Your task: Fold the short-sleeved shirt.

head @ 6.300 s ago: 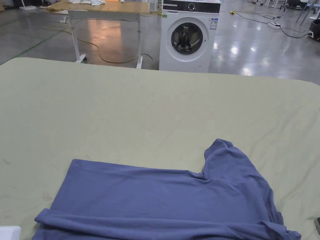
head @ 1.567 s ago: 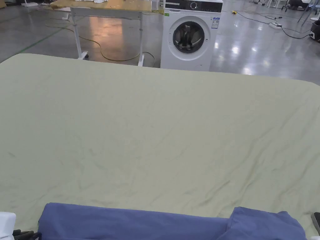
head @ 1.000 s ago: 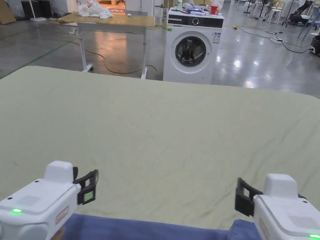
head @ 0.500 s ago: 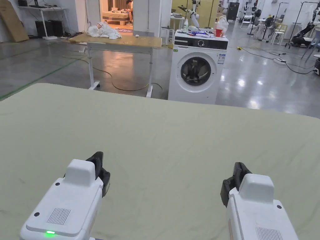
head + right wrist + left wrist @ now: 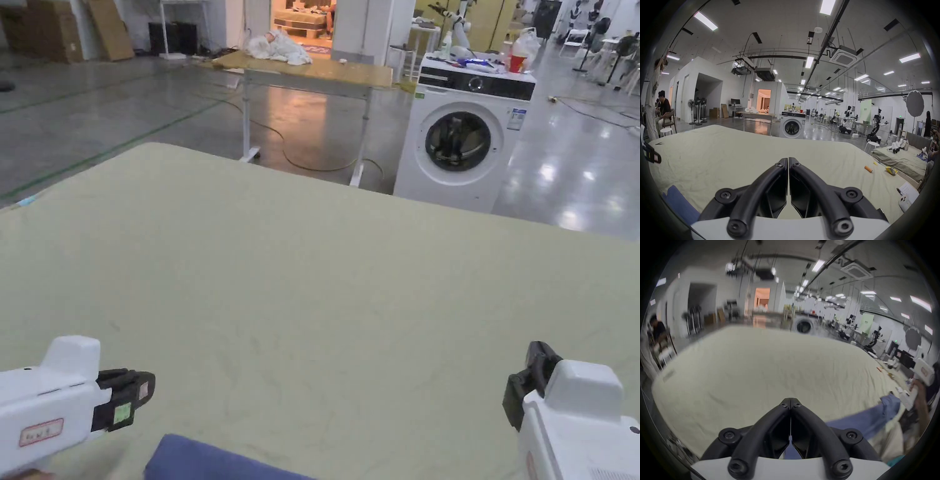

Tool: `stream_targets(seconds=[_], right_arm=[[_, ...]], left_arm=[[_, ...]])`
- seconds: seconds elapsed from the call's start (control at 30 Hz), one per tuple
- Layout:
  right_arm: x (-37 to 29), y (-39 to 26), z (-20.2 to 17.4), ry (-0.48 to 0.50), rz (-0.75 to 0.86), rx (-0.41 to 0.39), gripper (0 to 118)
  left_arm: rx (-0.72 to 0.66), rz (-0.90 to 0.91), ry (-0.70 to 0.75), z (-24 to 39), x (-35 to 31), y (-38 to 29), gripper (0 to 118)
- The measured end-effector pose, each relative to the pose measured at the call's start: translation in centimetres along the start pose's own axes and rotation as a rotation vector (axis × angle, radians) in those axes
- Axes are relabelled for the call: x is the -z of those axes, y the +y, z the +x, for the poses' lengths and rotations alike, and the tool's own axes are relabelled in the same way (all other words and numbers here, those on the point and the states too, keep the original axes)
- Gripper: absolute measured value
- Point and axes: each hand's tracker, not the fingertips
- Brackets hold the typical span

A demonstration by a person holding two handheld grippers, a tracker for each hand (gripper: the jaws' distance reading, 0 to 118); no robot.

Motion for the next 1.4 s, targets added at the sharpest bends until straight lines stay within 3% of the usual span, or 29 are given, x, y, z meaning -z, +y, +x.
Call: stream_targets(seconds=[0.2,0.33,0.4,0.53,0.77,0.87,0.9,1.03,1.4], right_arm=[[0.2,-0.6,-0.1,0.004,-0.044,0.001,0],[0.5,-1.3,0.3,-0.001,-0.076,-0.007,0],[0.5,-1.6,0.8,0.032,-0.081,0.013,0],[0.5,-1.9,1.2,0.025,-0.097,0.004,0],[0.4,-2.1,1.8,0.01,-0.123,0.021,0],[0.3,-2.4,2.0,0.012,-0.136,0.029,0],[0.3,-2.5,2.1,0.011,-0.14,0.03,0],[0.2,-2.7,2.5,0.011,-0.148,0.036,0],[0.8,-2.6,3.8,0.034,-0.153,0.028,0]], left_arm=[[-0.318,-0.228,-0.186,-7.2,3.6,-5.8,47],[-0.486,-0.288,-0.35,-7.8,6.2,-9.1,72],[-0.542,-0.351,-0.347,-7.7,7.5,-10.5,72],[-0.635,-0.334,-0.527,-6.0,9.6,-12.3,72],[-0.633,-0.363,-0.655,-3.3,12.2,-12.5,68],[-0.53,-0.415,-0.549,-2.8,12.2,-11.6,14],[-0.482,-0.441,-0.51,-2.6,12.2,-11.5,11],[-0.52,-0.404,-0.52,-2.5,11.4,-11.2,6],[-0.356,-0.389,-0.42,-1.4,6.1,-3.3,5]])
